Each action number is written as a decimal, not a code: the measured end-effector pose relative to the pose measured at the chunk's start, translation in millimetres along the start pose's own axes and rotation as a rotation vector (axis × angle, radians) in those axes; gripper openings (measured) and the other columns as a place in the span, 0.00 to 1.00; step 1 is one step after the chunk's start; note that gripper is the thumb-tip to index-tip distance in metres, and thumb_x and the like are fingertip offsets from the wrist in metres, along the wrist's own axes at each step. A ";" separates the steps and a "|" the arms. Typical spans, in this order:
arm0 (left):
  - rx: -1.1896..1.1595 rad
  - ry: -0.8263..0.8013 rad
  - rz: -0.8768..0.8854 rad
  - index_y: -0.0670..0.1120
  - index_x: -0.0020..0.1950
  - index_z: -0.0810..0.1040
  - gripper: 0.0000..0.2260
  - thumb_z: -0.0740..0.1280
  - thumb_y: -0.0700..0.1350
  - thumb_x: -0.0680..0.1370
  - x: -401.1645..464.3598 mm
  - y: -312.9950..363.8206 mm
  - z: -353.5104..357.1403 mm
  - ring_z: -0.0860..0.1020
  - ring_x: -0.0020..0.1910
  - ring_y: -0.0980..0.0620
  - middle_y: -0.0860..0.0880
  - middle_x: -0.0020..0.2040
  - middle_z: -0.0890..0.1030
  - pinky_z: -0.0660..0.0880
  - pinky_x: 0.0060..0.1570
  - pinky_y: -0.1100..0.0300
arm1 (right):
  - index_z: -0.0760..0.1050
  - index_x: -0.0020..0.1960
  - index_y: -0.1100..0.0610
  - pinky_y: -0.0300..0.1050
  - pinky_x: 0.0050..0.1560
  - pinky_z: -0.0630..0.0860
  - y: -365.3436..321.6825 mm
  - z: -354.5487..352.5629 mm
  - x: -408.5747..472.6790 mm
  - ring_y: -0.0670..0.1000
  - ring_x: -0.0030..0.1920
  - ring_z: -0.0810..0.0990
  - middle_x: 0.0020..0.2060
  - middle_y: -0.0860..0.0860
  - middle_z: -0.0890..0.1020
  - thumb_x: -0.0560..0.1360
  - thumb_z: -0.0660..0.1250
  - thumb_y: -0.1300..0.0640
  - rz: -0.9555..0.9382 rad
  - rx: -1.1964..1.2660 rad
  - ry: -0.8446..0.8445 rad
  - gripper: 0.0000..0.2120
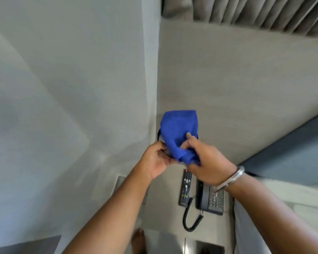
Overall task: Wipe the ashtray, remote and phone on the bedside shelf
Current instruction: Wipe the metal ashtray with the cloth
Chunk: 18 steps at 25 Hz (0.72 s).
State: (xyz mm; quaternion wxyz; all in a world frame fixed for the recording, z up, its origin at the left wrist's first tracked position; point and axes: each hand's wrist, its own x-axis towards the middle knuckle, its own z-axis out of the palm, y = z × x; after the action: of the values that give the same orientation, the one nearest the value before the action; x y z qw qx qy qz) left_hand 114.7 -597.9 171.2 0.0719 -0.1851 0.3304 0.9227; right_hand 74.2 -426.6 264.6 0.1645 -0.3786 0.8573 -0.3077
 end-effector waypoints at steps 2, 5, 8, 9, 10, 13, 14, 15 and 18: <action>-0.119 -0.197 0.084 0.34 0.66 0.75 0.29 0.73 0.47 0.68 -23.8 25.0 38.0 0.76 0.64 0.36 0.34 0.65 0.77 0.70 0.67 0.43 | 0.70 0.58 0.52 0.37 0.63 0.65 -29.3 -33.6 -7.0 0.51 0.75 0.59 0.70 0.56 0.72 0.65 0.73 0.46 -0.079 -0.186 -0.095 0.25; -0.230 -0.416 0.090 0.36 0.73 0.67 0.35 0.61 0.62 0.77 -49.1 44.8 90.4 0.69 0.70 0.35 0.34 0.69 0.72 0.62 0.72 0.41 | 0.61 0.70 0.50 0.43 0.58 0.70 -74.2 -76.1 -23.7 0.50 0.72 0.66 0.71 0.52 0.71 0.59 0.53 0.18 -0.123 -0.463 -0.012 0.50; -0.291 -0.425 0.209 0.39 0.74 0.68 0.30 0.55 0.60 0.82 -61.8 45.8 129.5 0.70 0.70 0.36 0.35 0.69 0.74 0.62 0.73 0.42 | 0.55 0.75 0.52 0.47 0.42 0.74 -114.4 -105.3 -41.0 0.53 0.50 0.81 0.45 0.46 0.78 0.63 0.44 0.19 -0.244 -0.570 0.251 0.51; -0.291 -0.422 0.251 0.40 0.73 0.69 0.28 0.55 0.58 0.82 -65.4 45.7 137.7 0.71 0.70 0.37 0.36 0.68 0.75 0.63 0.72 0.43 | 0.55 0.75 0.50 0.48 0.42 0.75 -124.3 -111.1 -45.7 0.54 0.46 0.80 0.43 0.46 0.76 0.65 0.46 0.21 -0.274 -0.635 0.307 0.47; -0.281 -0.431 0.281 0.40 0.73 0.70 0.26 0.55 0.57 0.83 -69.6 45.9 145.1 0.71 0.70 0.38 0.37 0.69 0.76 0.62 0.73 0.44 | 0.55 0.75 0.48 0.49 0.45 0.76 -131.2 -113.7 -50.0 0.55 0.48 0.78 0.48 0.48 0.76 0.68 0.50 0.25 -0.295 -0.701 0.334 0.42; -0.225 -0.502 0.387 0.40 0.75 0.67 0.26 0.47 0.54 0.84 -83.1 53.3 158.9 0.67 0.74 0.42 0.40 0.72 0.72 0.55 0.75 0.49 | 0.59 0.75 0.55 0.51 0.61 0.74 -142.8 -114.8 -61.9 0.59 0.64 0.71 0.67 0.57 0.69 0.69 0.58 0.45 -0.375 -0.718 0.341 0.36; -0.197 -0.529 0.440 0.40 0.75 0.66 0.26 0.46 0.54 0.84 -88.1 56.9 160.4 0.66 0.74 0.43 0.41 0.73 0.71 0.55 0.75 0.50 | 0.59 0.75 0.59 0.50 0.65 0.72 -144.7 -116.8 -65.8 0.59 0.69 0.68 0.70 0.58 0.67 0.68 0.59 0.50 -0.420 -0.669 0.330 0.36; -0.172 -0.566 0.479 0.40 0.74 0.67 0.26 0.46 0.54 0.83 -91.9 59.9 161.4 0.66 0.74 0.43 0.40 0.72 0.72 0.56 0.74 0.50 | 0.57 0.76 0.60 0.49 0.67 0.70 -146.1 -119.7 -68.6 0.57 0.71 0.65 0.73 0.59 0.64 0.68 0.57 0.52 -0.464 -0.628 0.296 0.37; -0.099 -0.612 0.483 0.36 0.68 0.73 0.27 0.54 0.55 0.79 -106.7 69.2 164.0 0.73 0.69 0.40 0.37 0.66 0.78 0.65 0.69 0.48 | 0.53 0.77 0.60 0.48 0.72 0.63 -146.9 -126.4 -72.8 0.55 0.75 0.58 0.76 0.58 0.57 0.69 0.51 0.54 -0.600 -0.637 0.126 0.36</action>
State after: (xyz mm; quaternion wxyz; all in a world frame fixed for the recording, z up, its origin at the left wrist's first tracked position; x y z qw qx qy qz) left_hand 147.1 -548.0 370.0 -0.0610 0.1782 0.2830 0.9405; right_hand 137.7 -398.0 459.5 -0.1096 -0.6231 0.7698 -0.0846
